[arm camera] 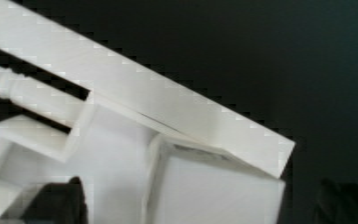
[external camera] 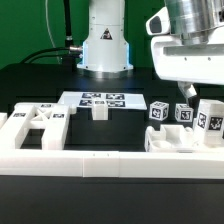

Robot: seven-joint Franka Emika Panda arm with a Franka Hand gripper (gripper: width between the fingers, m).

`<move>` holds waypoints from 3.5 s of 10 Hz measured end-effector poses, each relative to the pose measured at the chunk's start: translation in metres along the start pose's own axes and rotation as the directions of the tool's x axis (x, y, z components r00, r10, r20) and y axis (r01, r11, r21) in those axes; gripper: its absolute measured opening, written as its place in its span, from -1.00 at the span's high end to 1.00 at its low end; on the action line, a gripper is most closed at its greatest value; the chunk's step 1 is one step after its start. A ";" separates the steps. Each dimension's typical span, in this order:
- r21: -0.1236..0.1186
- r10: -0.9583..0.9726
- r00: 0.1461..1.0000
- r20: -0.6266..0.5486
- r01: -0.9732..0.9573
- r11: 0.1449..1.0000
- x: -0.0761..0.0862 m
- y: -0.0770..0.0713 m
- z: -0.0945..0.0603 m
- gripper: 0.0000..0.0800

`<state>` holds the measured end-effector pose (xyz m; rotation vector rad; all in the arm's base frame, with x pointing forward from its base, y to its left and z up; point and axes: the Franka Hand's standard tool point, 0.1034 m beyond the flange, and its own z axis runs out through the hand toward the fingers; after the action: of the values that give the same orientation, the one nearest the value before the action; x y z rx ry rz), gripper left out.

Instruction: Assemble chair

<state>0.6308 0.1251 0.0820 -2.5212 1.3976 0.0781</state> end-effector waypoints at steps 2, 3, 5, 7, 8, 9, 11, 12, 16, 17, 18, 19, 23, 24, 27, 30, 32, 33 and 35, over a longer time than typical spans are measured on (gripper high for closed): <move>-0.072 -0.291 0.957 0.012 0.291 0.954 0.000 0.003 -0.003 -0.62; -0.121 -0.415 0.910 0.012 0.413 0.903 -0.001 -0.001 -0.007 -0.62; -0.170 -0.595 0.804 0.025 0.590 0.790 -0.008 -0.005 -0.008 -0.62; -0.166 -0.706 0.707 0.049 0.702 0.692 -0.006 -0.004 -0.008 -0.62; -0.163 -0.758 0.650 0.062 0.755 0.635 -0.006 -0.004 -0.009 -0.62; -0.160 -0.810 0.582 0.075 0.809 0.566 -0.005 -0.004 -0.009 -0.62; -0.193 -0.918 0.386 0.097 0.912 0.363 -0.005 -0.004 -0.007 -0.62; -0.195 -0.937 0.333 0.108 0.931 0.308 -0.004 -0.004 -0.007 -0.62; -0.189 -0.953 0.281 0.116 0.948 0.256 0.005 -0.001 -0.006 -0.31; -0.189 -0.953 0.280 0.116 0.948 0.256 0.004 -0.002 -0.006 0.03; -0.189 -0.953 0.280 0.116 0.948 0.256 0.004 -0.002 -0.006 0.29; -0.191 -0.949 0.295 0.112 0.944 0.270 0.004 -0.002 -0.006 0.29; -0.197 -0.858 0.510 0.062 0.849 0.490 0.004 -0.002 -0.006 0.29; -0.198 -0.772 0.635 0.025 0.760 0.618 0.004 -0.002 -0.005 0.29; -0.193 -0.624 0.781 -0.025 0.609 0.770 0.004 -0.002 -0.005 0.29; -0.179 -0.470 0.881 -0.056 0.454 0.873 0.004 -0.002 -0.005 0.29; -0.141 -0.276 0.957 -0.083 0.263 0.954 0.005 -0.002 -0.005 0.29; -0.127 -0.170 0.981 -0.094 0.158 0.979 0.004 -0.002 -0.004 0.29; -0.092 0.011 0.995 -0.104 -0.021 0.996 0.003 -0.002 -0.004 0.29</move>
Offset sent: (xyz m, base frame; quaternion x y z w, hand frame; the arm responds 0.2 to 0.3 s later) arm 0.0072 0.0026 0.0119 -0.1831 0.0621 -0.3206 0.9273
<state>0.6335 0.1224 0.0855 -2.6246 1.4858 0.0164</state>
